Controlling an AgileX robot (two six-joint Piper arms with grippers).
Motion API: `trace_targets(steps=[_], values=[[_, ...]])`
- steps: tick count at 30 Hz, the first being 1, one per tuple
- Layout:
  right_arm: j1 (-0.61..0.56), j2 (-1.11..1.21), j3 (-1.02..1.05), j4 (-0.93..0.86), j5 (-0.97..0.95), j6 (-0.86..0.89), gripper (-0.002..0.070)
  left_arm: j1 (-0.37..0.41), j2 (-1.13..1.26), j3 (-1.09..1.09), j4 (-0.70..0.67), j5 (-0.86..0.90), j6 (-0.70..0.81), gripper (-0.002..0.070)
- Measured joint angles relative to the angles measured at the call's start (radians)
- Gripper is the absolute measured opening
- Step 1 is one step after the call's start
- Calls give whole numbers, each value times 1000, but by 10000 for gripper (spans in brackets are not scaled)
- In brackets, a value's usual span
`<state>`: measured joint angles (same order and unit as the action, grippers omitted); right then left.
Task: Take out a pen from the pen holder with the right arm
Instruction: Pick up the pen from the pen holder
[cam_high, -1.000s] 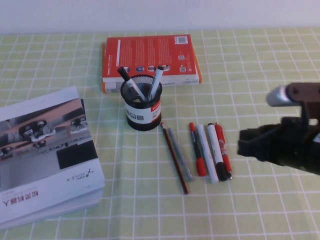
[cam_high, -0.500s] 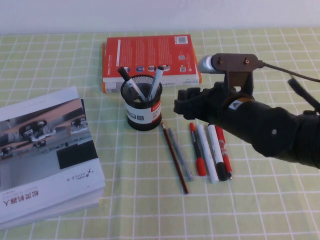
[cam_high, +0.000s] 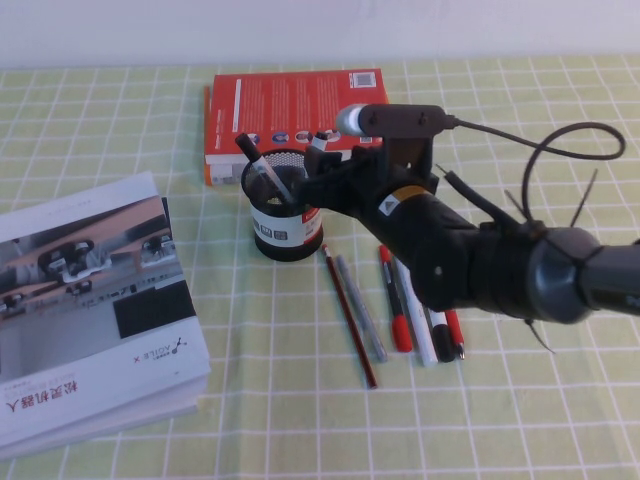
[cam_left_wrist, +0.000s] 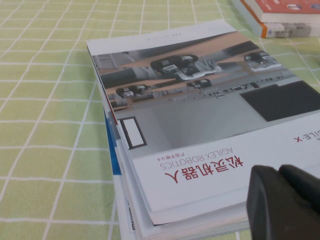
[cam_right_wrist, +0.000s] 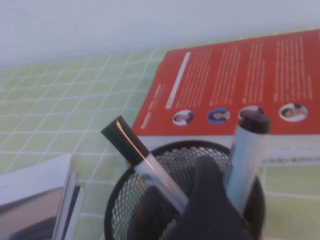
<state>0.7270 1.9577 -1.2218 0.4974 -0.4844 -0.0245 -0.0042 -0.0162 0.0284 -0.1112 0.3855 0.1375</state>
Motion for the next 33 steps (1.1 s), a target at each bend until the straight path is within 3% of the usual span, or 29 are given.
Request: trace_targets(steps=[28,33], values=[[-25,184,-225,-19,-28,25,403,0,0,0,0,0,0,-5],[-26,188,-227,-17,-26,25,356,0,0,0,0,0,0,-5]])
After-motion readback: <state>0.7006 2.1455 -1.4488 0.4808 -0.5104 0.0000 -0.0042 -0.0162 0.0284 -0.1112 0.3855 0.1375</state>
